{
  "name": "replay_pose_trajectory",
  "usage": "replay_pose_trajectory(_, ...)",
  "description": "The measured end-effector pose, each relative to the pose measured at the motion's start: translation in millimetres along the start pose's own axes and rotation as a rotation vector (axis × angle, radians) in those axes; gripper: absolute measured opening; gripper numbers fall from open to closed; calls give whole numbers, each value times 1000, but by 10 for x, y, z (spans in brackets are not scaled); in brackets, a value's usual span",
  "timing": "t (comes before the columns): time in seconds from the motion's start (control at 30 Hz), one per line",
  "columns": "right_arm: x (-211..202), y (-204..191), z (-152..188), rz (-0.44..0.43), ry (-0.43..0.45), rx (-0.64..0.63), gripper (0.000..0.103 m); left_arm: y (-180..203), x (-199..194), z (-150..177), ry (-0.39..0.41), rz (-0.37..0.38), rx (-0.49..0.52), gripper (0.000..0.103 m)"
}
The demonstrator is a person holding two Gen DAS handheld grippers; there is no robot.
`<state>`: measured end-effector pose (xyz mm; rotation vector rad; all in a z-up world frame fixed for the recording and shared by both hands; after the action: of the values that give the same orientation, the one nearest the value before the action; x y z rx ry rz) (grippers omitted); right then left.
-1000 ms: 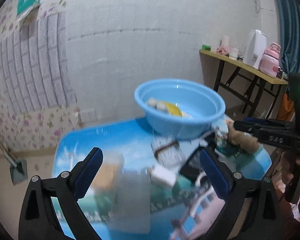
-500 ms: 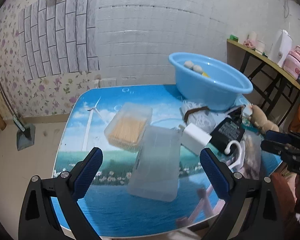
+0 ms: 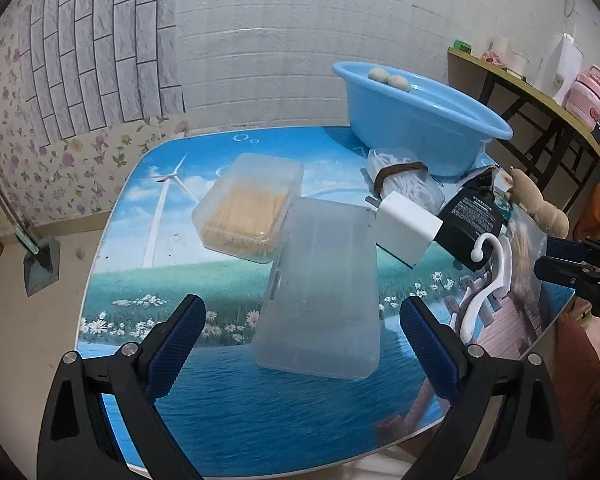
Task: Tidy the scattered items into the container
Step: 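Move left gripper to frosted plastic box while right gripper moves to cotton-swab bag, then grasp and lift frosted box with left gripper while right gripper lifts swab bag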
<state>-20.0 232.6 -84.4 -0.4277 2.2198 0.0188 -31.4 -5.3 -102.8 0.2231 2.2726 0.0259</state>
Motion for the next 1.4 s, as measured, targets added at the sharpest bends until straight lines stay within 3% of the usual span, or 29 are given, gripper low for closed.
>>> replay_pose_trajectory(0.27, 96, -9, 29, -11, -35, 25, 55, 53, 89, 4, -7, 22, 12, 97)
replay_pose_trajectory(0.53, 168, -16, 37, -28, -38, 30, 55, 128, 181, 43, -40, 28, 50, 61)
replay_pose_trajectory(0.67, 188, -18, 64, -49, -43, 25, 52, 150, 175, 50, -40, 19, 62, 61)
replay_pose_trajectory(0.73, 189, -24, 68, -70, -45, 23, 37, 163, 129, 46, -24, 11, 66, 60)
replay_pose_trajectory(0.87, 137, -18, 68, -82, -28, 12, 25, 156, 14, -2, 6, 24, 51, 60)
replay_pose_trajectory(1.4, -332, 52, -193, -118, 128, 20, 23, 337, -440, -320, 112, 66, 70, 60)
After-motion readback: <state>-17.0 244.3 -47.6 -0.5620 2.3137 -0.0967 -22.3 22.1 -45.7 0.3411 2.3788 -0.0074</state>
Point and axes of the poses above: each gripper's, at about its wrist camera, not at the fingertips, and x roughly the way its jaws point, y to its right, z to its underside, the point moved 3 cm from there along x, roughly the way its jaws point, and after that the axes turned 1 degree about -x, right-handed, at the moved point
